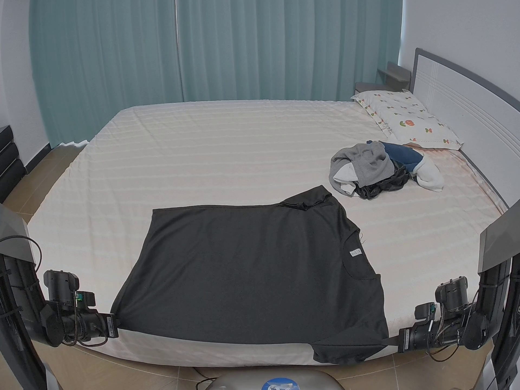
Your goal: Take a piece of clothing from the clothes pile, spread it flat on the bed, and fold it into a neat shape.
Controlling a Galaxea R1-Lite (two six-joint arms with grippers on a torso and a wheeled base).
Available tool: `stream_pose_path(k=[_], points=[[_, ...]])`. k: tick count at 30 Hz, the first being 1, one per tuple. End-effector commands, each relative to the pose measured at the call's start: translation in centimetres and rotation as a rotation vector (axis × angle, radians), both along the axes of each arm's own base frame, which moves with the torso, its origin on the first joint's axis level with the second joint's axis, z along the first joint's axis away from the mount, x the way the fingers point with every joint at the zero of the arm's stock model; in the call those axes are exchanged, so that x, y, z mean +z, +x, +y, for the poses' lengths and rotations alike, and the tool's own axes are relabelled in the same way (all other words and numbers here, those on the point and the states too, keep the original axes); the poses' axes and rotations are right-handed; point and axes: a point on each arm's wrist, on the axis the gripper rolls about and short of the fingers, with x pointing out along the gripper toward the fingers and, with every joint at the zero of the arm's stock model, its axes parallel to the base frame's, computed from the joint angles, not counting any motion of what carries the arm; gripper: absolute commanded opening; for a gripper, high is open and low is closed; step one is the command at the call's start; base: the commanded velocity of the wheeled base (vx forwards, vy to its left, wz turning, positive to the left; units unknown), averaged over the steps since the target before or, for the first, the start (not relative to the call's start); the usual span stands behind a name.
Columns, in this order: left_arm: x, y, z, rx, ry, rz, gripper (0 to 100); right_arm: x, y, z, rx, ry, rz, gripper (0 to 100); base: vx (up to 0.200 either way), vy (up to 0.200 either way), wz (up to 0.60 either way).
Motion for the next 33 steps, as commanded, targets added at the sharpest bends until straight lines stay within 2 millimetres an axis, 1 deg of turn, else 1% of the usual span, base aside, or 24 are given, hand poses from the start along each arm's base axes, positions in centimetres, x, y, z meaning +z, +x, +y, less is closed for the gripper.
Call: stream_pose_path(k=[1, 7, 13, 16, 23, 28, 33], points=[[-0.2, -1.2, -0.1, -0.009, 0.008, 0.033, 0, 0.4, -0.6, -0.1, 0.000, -0.021, 0.007, 0, 0.000, 0.000, 0.00], [-0.4, -2.3, -0.3, -0.054, 0.048, 0.068, 0, 0.3, -1.0, -0.2, 0.031, -0.067, 0.024, 0, 0.000, 0.000, 0.00], [-0.4, -2.7, -0.4, -0.074, 0.059, 0.086, 0, 1.1, -1.5, -0.3, 0.046, -0.082, 0.022, 0, 0.000, 0.000, 0.00], [-0.4, -2.9, -0.3, -0.086, 0.077, 0.102, 0, 1.4, -2.1, -0.4, 0.074, -0.116, 0.041, 0, 0.000, 0.000, 0.00], [0.5, -3.9, -0.5, -0.129, 0.097, 0.142, 0, 1.3, -2.7, -0.5, 0.116, -0.162, 0.074, 0, 0.000, 0.000, 0.00], [0.6, -4.0, -0.5, -0.130, 0.099, 0.143, 0, 1.4, -2.6, -0.6, 0.098, -0.192, 0.056, 0, 0.000, 0.000, 0.00], [0.8, -3.5, -0.4, -0.121, 0.087, 0.108, 0, 2.1, -2.3, -0.5, 0.088, -0.179, 0.005, 0, 0.000, 0.000, 0.00]])
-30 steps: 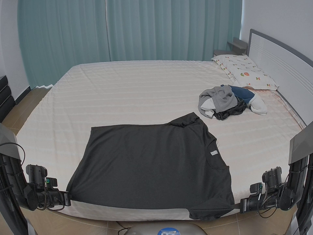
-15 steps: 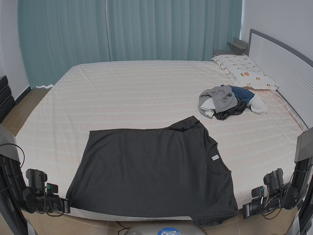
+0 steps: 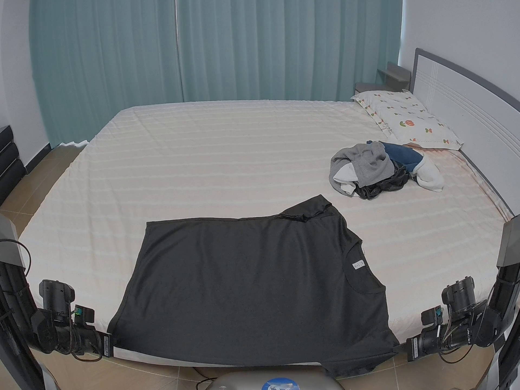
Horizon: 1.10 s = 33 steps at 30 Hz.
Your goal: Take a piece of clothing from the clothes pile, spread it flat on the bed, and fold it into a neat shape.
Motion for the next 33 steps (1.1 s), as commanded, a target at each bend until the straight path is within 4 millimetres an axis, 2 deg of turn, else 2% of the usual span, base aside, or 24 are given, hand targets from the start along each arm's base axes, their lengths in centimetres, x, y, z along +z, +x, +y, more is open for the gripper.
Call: stream_pose_path(k=[1, 7, 13, 22, 28, 33], points=[[0.4, 1.1, 0.1, 0.054, -0.030, -0.050, 0, 0.9, 0.2, -0.1, -0.020, 0.019, -0.064, 0, 0.000, 0.000, 0.00], [1.6, 5.1, -0.5, 0.263, -0.210, -0.189, 0, 2.0, 3.1, 0.3, -0.123, 0.102, -0.192, 0, 0.000, 0.000, 0.00], [2.5, 7.9, -1.2, 0.401, -0.361, -0.246, 0, 3.1, 6.4, 0.2, -0.195, 0.096, -0.314, 0, 0.000, 0.000, 0.00], [2.4, 8.5, -1.0, 0.429, -0.383, -0.253, 0, 4.3, 9.1, 0.4, -0.202, 0.111, -0.413, 0, 0.000, 0.000, 0.00], [2.5, 9.3, -1.1, 0.451, -0.413, -0.268, 0, 3.8, 10.5, 0.4, -0.206, 0.115, -0.426, 0, 0.000, 0.000, 0.00], [4.0, 9.8, -1.0, 0.504, -0.475, -0.327, 0, 4.4, 10.7, 0.4, -0.209, 0.123, -0.452, 0, 0.000, 0.000, 0.00]])
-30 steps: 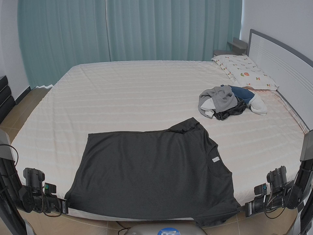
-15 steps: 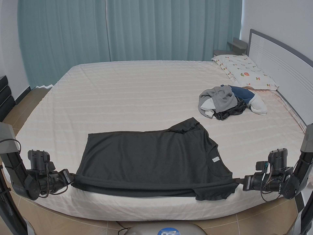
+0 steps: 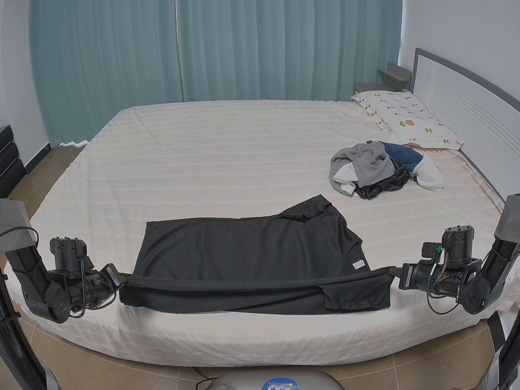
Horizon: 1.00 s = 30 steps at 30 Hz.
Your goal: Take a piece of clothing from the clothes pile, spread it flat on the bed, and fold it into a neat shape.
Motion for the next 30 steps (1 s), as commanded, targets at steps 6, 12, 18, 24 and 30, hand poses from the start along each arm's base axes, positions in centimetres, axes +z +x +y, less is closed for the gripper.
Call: stream_pose_path(k=[6, 12, 18, 24, 30], points=[[2.7, -1.7, 0.0, -0.058, 0.065, 0.019, 0, 0.0, -1.2, -0.1, 0.003, 0.011, 0.025, 0, 0.000, 0.000, 0.00], [3.0, -2.4, 0.0, -0.083, 0.087, 0.088, 0, 0.6, -3.2, -0.2, 0.030, 0.027, 0.037, 0, 0.000, 0.000, 0.00], [3.8, -3.9, 0.9, -0.127, 0.170, 0.127, 0, 0.4, -5.2, -0.4, 0.050, 0.022, 0.079, 0, 0.000, 0.000, 0.00], [4.2, -5.7, 0.6, -0.218, 0.229, 0.211, 0, 0.1, -6.3, 0.0, 0.073, 0.014, 0.107, 0, 0.000, 0.000, 0.00], [3.8, -6.4, 0.5, -0.260, 0.245, 0.271, 0, 0.4, -5.9, 0.1, 0.081, 0.011, 0.087, 0, 0.000, 0.000, 0.00]])
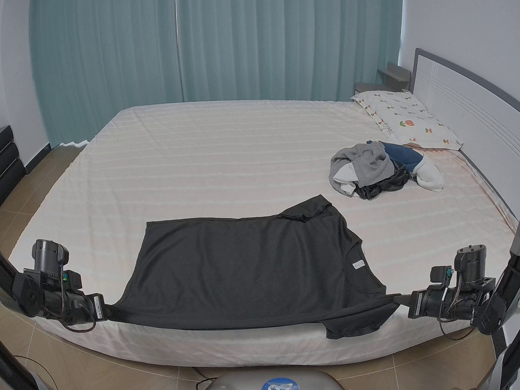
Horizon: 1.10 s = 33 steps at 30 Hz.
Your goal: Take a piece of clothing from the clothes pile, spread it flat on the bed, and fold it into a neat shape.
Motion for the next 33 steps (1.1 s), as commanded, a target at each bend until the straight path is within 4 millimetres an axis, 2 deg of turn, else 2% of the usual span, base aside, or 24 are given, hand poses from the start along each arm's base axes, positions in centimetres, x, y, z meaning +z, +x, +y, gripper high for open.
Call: stream_pose_path(k=[1, 8, 13, 15, 16, 21, 26, 33], points=[[0.4, -0.4, -0.1, -0.008, 0.008, -0.003, 0, 0.3, 0.2, 0.2, 0.008, 0.002, -0.018, 0, 0.000, 0.000, 0.00], [0.3, 1.2, 0.1, 0.017, -0.021, -0.011, 0, 0.2, 2.6, 0.4, 0.001, 0.005, -0.046, 0, 0.000, 0.000, 0.00], [0.3, 4.3, 0.1, 0.161, -0.125, -0.025, 0, -0.2, 5.0, 0.6, -0.012, 0.010, -0.072, 0, 0.000, 0.000, 0.00], [0.4, 4.8, 0.1, 0.180, -0.139, -0.028, 0, -0.2, 5.3, 0.6, -0.014, 0.010, -0.077, 0, 0.000, 0.000, 0.00], [0.1, 6.9, -0.5, 0.241, -0.203, -0.034, 0, -0.8, 6.6, 0.6, -0.022, 0.008, -0.083, 0, 0.000, 0.000, 0.00], [-1.9, 10.6, -1.9, 0.340, -0.293, -0.027, 0, -1.9, 8.8, 0.7, -0.057, -0.007, -0.095, 0, 0.000, 0.000, 0.00], [-3.4, 12.0, -2.2, 0.353, -0.303, -0.003, 0, -3.3, 10.2, 0.9, -0.057, -0.007, -0.090, 0, 0.000, 0.000, 0.00], [-4.1, 13.9, -2.1, 0.454, -0.340, -0.017, 0, -4.7, 11.9, 1.9, -0.079, 0.054, -0.084, 0, 0.000, 0.000, 0.00]])
